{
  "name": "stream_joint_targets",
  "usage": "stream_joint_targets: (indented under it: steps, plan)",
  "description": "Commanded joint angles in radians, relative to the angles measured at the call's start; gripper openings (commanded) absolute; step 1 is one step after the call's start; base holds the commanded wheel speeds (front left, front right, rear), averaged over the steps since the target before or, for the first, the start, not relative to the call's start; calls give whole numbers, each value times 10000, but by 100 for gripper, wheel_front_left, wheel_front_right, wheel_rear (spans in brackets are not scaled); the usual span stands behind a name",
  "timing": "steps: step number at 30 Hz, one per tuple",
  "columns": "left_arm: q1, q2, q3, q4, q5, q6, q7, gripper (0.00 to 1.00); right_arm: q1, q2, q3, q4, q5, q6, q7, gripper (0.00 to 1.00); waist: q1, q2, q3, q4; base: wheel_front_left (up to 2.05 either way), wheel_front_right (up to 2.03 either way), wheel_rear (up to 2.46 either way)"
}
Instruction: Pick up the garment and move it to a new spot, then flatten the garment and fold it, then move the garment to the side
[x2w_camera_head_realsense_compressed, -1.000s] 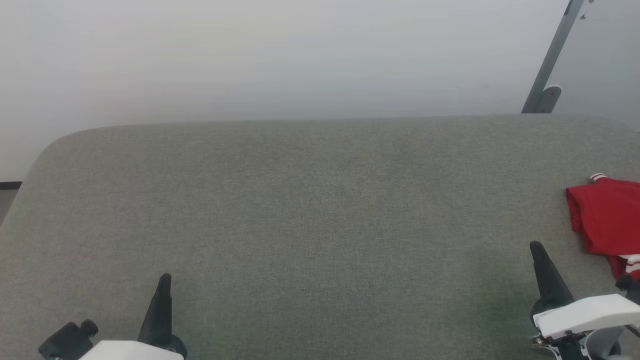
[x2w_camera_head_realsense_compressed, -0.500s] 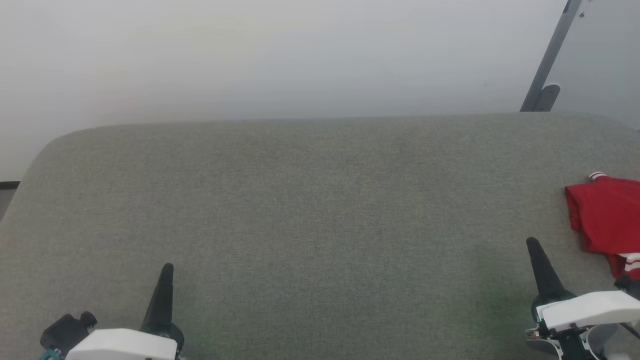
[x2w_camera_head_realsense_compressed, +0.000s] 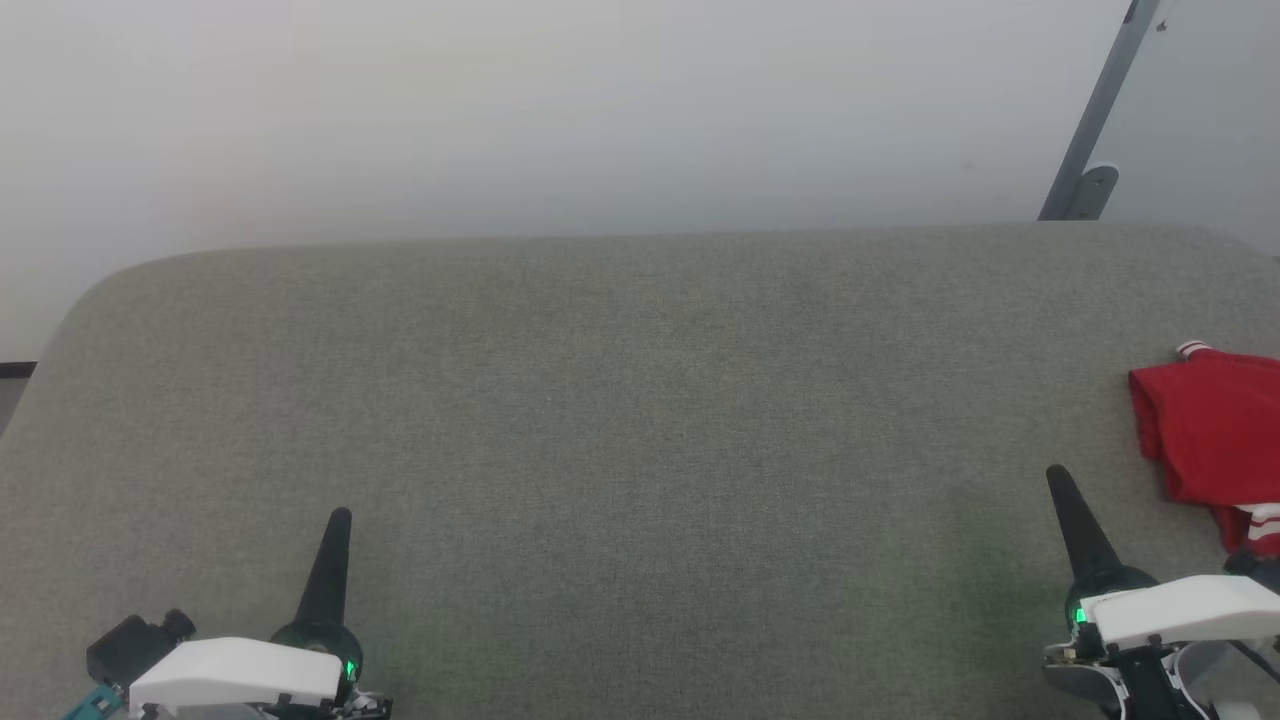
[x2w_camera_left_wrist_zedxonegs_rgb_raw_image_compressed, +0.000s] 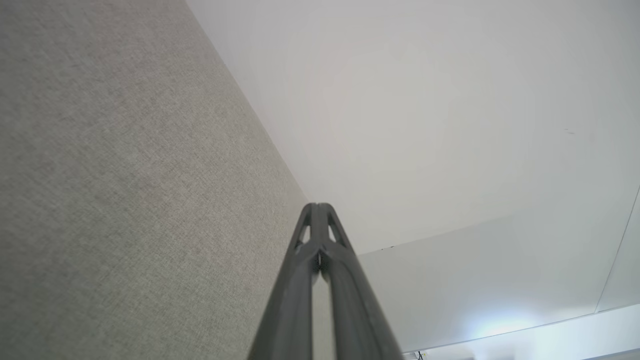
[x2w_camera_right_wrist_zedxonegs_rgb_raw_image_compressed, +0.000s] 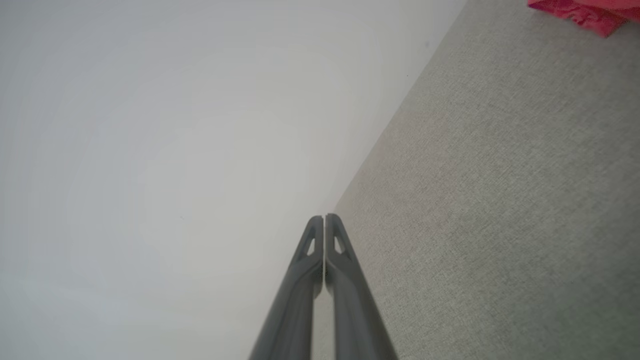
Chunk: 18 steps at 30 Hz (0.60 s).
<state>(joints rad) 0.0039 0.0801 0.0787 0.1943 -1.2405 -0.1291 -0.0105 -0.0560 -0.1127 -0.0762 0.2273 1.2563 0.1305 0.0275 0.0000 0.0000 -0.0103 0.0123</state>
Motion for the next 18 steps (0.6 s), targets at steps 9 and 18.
stream_joint_targets:
  steps: [9,18]
  plan:
    - [-434,-41,87,71,-925,-18,277,0,-268,140,-125,-17,864,5,227,0,0,0,24,-22,0,0,0]
    - [-602,-72,121,162,-1546,-19,468,0,-342,254,-179,28,1435,5,372,0,0,0,44,-40,0,0,0]
